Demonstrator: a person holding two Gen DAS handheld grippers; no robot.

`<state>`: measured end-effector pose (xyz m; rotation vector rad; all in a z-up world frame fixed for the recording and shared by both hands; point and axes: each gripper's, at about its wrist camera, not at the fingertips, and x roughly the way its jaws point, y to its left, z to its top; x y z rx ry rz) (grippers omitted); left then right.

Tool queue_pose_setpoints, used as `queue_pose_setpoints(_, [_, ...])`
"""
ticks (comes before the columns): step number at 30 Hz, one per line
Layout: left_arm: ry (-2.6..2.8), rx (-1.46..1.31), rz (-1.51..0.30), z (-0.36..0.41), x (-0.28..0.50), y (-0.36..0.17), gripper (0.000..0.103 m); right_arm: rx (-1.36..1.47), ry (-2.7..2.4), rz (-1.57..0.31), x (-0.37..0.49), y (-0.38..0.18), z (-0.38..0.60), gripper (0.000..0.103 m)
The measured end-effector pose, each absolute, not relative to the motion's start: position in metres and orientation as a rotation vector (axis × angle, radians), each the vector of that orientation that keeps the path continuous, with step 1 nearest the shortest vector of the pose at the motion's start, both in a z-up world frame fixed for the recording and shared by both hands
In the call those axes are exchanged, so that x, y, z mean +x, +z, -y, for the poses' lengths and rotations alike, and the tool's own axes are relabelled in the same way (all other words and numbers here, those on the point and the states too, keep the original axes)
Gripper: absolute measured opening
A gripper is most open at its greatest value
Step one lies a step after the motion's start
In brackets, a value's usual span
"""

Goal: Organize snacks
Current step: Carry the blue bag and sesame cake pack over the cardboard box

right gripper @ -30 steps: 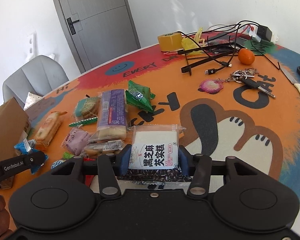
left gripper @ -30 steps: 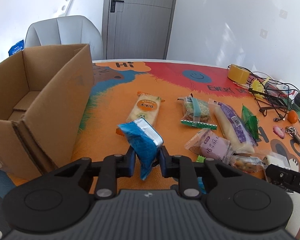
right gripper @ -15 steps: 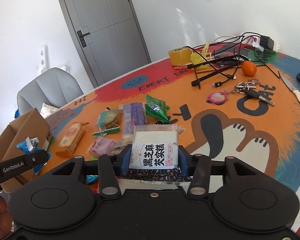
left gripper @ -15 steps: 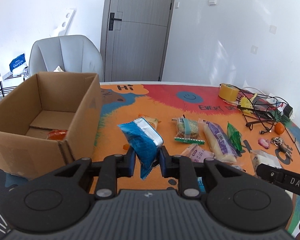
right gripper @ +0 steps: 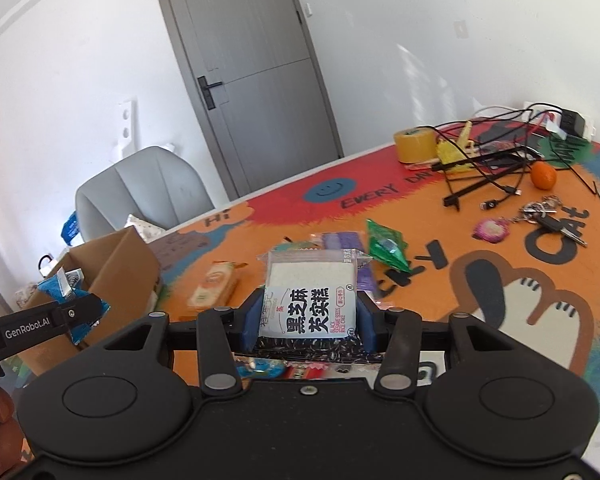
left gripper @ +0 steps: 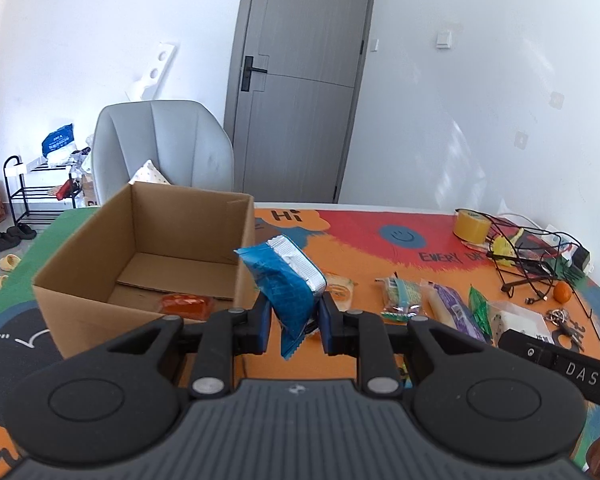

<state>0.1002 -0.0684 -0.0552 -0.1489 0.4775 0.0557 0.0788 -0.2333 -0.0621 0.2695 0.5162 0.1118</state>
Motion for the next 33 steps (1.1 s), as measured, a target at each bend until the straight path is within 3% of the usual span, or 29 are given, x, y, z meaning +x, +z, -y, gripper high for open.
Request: queue_pose_setpoints(33, [0.174,-0.232,-0.461,-0.012,0.109,-0.052,0.023,0.216,0.253,-0.487,0.106,-0.045,0.152,0.047])
